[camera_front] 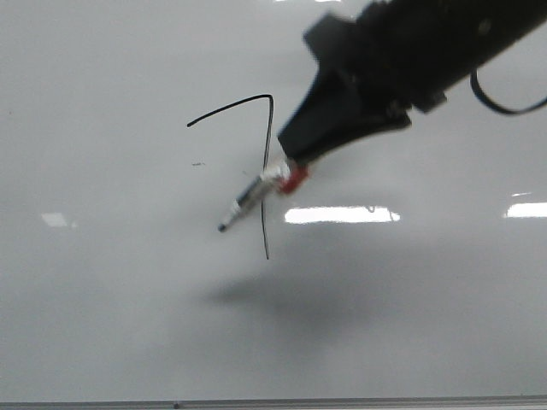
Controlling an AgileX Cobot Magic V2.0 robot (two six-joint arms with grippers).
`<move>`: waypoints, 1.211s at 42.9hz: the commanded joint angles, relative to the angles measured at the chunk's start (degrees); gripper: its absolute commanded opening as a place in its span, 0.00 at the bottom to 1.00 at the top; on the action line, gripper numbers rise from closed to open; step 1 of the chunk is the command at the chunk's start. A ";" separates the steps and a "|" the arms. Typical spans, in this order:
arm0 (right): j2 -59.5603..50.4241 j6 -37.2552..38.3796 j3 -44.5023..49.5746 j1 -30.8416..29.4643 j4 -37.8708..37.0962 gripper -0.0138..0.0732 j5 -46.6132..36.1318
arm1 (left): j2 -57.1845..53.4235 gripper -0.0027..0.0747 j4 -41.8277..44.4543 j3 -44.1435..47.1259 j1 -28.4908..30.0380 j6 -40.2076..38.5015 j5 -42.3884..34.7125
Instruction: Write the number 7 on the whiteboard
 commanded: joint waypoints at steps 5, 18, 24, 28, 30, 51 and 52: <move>-11.28 -5.10 -5.14 1.15 2.32 0.09 10.16 | 0.74 0.01 -1.47 -1.51 -0.40 -0.72 -6.54; -13.81 -5.10 -9.53 15.46 -11.69 0.09 8.83 | 14.37 0.46 -2.89 -4.89 -0.40 -3.53 -2.77; -13.81 -5.10 -9.53 20.71 -12.28 0.09 6.07 | 23.84 0.76 -2.89 -8.85 -0.40 -3.21 -1.31; -13.81 -5.10 -9.53 23.05 -12.28 0.09 4.24 | 28.93 0.71 -2.89 -10.71 -0.40 -1.53 -0.17; -13.81 -5.10 -9.53 24.07 -12.28 0.09 3.32 | 31.69 0.66 -2.89 -11.65 -0.40 -0.06 1.31; -13.81 -5.10 -9.53 24.78 -12.44 0.09 4.09 | 36.02 0.17 -2.86 -13.72 -2.39 0.21 1.59; -13.81 -5.10 -9.53 24.78 -12.43 0.09 4.30 | 36.02 0.15 -2.86 -13.72 -2.39 0.21 1.59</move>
